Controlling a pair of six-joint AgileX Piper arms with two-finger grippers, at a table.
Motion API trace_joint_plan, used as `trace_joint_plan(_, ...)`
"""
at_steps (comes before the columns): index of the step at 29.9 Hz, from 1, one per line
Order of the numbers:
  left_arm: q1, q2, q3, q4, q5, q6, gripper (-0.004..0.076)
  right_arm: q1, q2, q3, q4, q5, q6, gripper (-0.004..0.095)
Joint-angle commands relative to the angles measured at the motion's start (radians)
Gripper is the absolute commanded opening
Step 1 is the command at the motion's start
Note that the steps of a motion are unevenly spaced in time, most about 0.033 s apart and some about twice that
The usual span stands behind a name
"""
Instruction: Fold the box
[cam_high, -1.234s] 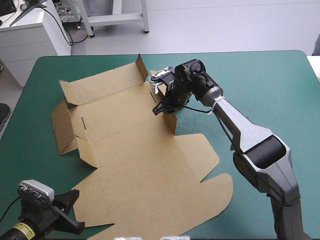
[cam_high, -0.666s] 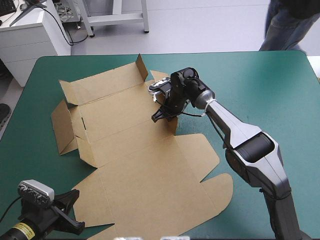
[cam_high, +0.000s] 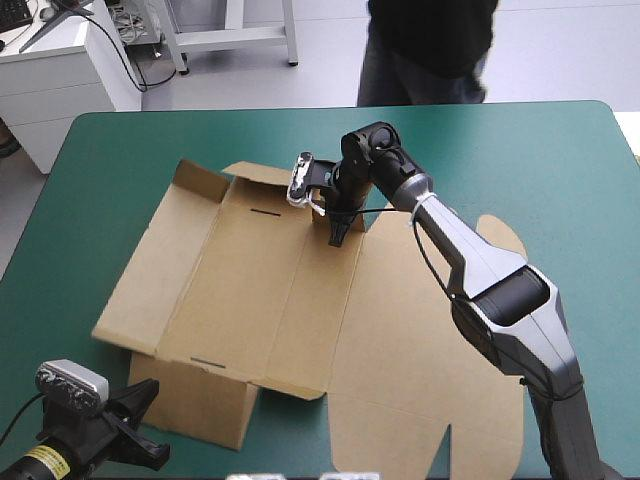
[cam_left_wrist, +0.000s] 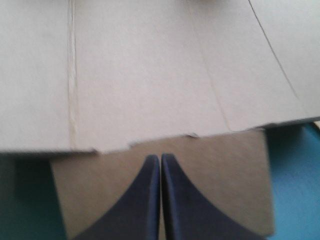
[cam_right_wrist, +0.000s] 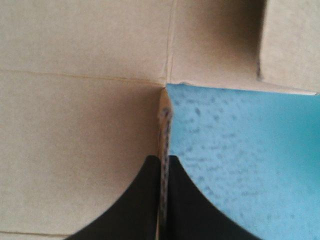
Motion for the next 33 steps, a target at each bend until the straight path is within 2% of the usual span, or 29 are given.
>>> trace_joint_plan(1,-0.006,0.018,-0.025,-0.024,-0.066,0.001,-0.0008,0.008,-0.074,-0.035,0.086,0.01,-0.118,-0.0016)
trace_joint_plan(12,-0.006,0.018,-0.025,-0.026,-0.066,0.001,-0.0008,0.022,-0.074,-0.035,0.157,0.01,-0.09,-0.0017)
trace_joint_plan(14,-0.006,0.018,-0.025,-0.026,-0.066,0.001,-0.0008,0.024,-0.073,-0.035,0.153,0.01,-0.092,-0.0017)
trace_joint_plan(18,-0.006,0.018,-0.025,-0.026,-0.066,0.001,-0.0008,0.024,-0.073,-0.035,0.118,0.01,-0.006,-0.0009)
trace_joint_plan(20,-0.006,0.018,-0.025,-0.026,-0.066,0.001,-0.0008,0.024,-0.073,-0.035,0.103,0.01,0.053,0.0019)
trace_joint_plan(24,-0.006,0.018,-0.025,-0.028,-0.066,0.001,-0.0008,0.024,-0.073,-0.034,0.069,0.01,0.119,0.0187)
trace_joint_plan(26,-0.006,0.018,-0.025,-0.028,-0.066,0.001,-0.0008,0.024,-0.077,-0.034,0.069,0.01,0.119,0.0239)
trace_joint_plan(29,-0.006,0.018,-0.025,-0.028,-0.066,0.001,-0.0008,0.024,-0.097,-0.034,0.054,0.01,0.116,0.0262)
trace_joint_plan(33,-0.006,0.018,-0.025,-0.028,-0.066,0.001,-0.0008,0.012,-0.171,-0.034,-0.067,0.01,0.22,0.0262)
